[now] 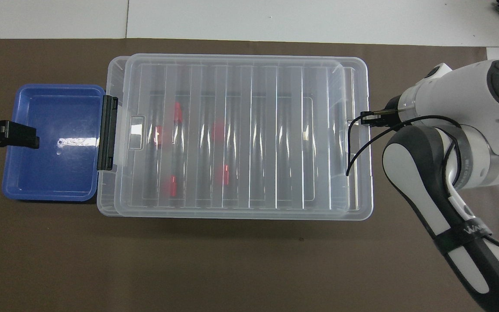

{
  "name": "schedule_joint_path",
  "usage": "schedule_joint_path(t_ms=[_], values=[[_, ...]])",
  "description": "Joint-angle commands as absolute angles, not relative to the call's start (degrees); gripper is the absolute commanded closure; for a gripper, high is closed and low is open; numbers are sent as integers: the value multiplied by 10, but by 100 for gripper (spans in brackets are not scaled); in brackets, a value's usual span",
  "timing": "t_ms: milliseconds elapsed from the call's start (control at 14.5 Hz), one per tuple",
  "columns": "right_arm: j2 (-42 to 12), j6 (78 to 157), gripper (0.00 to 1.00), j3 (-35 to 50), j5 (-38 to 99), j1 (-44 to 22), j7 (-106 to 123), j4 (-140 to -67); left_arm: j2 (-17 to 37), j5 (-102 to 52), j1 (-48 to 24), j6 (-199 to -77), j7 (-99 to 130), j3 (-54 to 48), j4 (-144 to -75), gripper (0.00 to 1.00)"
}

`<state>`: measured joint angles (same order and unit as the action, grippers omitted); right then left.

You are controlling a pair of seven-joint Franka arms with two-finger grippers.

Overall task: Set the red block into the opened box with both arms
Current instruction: 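Slide the clear lid back toward the blue tray with the right gripper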

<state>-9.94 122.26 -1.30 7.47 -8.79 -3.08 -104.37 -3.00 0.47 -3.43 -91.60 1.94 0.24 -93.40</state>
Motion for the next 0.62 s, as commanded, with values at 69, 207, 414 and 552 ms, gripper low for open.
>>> schedule_joint_path(t_ms=[69,207,414,552], values=[[-104,1254,100,-9,103,-101,-33,-1064,-46,-4,-42,-928,18,11,-952,0],[-104,1254,100,-9,103,-102,-32,-1066,-46,-4,-42,-928,18,11,-952,0],[-104,1253,100,-9,103,-104,-26,-1065,-46,-4,-42,-928,19,11,-951,0],[-105,1252,100,-9,103,-102,-2,-1065,-46,-4,-42,-927,19,11,-952,0]])
